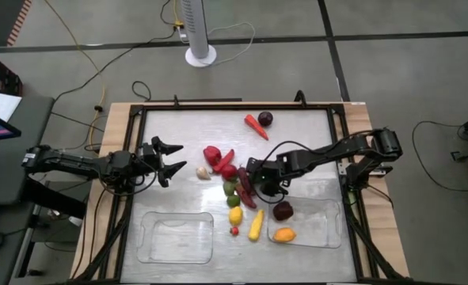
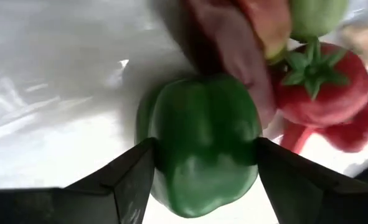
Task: Sort produce into baskets
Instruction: Put the green bell pepper into the left transparent bin, then put the green bell pepper into the right transparent bin
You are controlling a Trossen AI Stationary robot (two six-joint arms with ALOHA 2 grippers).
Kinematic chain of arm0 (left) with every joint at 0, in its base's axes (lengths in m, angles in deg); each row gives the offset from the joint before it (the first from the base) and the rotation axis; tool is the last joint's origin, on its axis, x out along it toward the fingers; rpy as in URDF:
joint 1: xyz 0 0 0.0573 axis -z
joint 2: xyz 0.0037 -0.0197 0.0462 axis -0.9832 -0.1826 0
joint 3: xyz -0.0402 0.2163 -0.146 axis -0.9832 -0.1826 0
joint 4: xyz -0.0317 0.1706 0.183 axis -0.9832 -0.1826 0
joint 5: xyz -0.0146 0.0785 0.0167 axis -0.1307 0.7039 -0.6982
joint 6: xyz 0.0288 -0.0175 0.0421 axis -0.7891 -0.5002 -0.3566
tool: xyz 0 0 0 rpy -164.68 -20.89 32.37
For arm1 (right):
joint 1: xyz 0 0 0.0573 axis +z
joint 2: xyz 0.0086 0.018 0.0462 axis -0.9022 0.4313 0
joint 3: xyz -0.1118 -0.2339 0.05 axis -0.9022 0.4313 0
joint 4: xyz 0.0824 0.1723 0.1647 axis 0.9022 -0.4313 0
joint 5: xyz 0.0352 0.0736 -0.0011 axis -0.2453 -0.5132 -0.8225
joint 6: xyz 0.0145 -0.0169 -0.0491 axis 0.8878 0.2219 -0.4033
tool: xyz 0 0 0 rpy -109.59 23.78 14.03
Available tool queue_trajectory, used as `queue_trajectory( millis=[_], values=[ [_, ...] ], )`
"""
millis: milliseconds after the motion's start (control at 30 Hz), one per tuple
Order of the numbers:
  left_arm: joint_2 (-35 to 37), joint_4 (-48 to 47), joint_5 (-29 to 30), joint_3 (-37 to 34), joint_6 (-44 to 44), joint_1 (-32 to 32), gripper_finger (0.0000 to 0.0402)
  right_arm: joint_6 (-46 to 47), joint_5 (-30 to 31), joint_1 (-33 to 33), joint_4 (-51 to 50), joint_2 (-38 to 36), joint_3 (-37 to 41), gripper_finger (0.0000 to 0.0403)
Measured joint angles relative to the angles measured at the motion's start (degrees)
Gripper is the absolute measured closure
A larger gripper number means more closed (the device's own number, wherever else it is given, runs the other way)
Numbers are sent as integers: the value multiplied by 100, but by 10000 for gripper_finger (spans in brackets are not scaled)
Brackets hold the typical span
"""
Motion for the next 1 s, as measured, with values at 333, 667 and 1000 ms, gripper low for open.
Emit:
queue_trajectory(
  millis=[333,667,1000],
  values=[
    [-1,-37,-25,0,108,0,94,135,595,367,910,-78,-154,114],
    [0,-28,-71,0,122,0,94,1806,522,538,1272,-111,-826,113],
    [0,-24,-94,0,215,0,94,3614,-168,-215,99,-118,-828,54]
  ],
)
